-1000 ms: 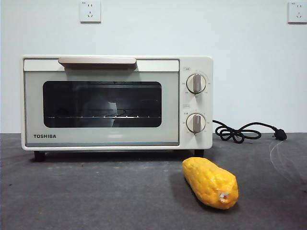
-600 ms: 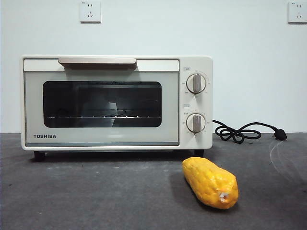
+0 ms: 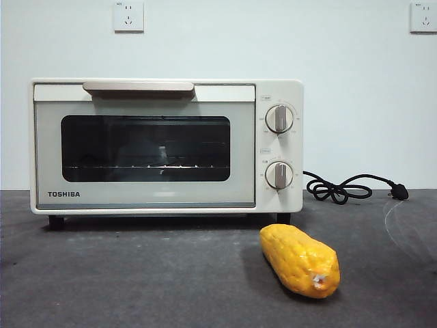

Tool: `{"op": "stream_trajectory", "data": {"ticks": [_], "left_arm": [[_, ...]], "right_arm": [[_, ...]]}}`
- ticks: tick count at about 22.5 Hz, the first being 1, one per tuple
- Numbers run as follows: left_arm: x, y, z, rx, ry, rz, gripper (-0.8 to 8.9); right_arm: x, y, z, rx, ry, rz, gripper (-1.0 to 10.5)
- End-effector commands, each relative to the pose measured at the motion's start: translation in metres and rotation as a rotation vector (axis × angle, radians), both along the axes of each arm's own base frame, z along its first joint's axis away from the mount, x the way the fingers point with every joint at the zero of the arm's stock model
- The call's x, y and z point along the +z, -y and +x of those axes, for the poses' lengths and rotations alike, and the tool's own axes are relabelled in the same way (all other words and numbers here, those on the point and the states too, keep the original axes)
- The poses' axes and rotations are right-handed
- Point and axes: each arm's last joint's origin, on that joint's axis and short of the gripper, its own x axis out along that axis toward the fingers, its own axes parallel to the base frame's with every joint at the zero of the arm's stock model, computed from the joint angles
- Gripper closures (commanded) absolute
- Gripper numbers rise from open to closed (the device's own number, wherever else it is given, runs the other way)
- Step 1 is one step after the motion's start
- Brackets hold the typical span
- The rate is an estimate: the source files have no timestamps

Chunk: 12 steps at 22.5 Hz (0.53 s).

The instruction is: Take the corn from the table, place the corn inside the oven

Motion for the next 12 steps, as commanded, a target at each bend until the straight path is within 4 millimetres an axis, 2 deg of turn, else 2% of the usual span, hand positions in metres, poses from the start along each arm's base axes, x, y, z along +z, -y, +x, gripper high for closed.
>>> {"op": "stream_trajectory", "data": {"ticks": [1,4,8,12], "left_arm": [[0.004,0.002,-0.002,-0.079,-0.026,-0.026,8.19],[0.013,0.002,-0.003,-0.079,-0.060,-0.024,8.19],[0.032,0.002,-0.001,-0.086,-0.042,0.000,8.19],[0.056,0.002,0.004,-0.094,-0.021,0.031,8.19]], "right_arm": [[0.003,-0.003,-0.001,0.090,0.015,0.035,9.5],[0.008,-0.006,-0.001,0.211,0.040,0.046,9.5],[0.023,-0.011,-0.003,0.390,0.191,0.034,9.5],[0.042,-0.013,-0.007,0.463,0.286,0.092,9.5]]}}
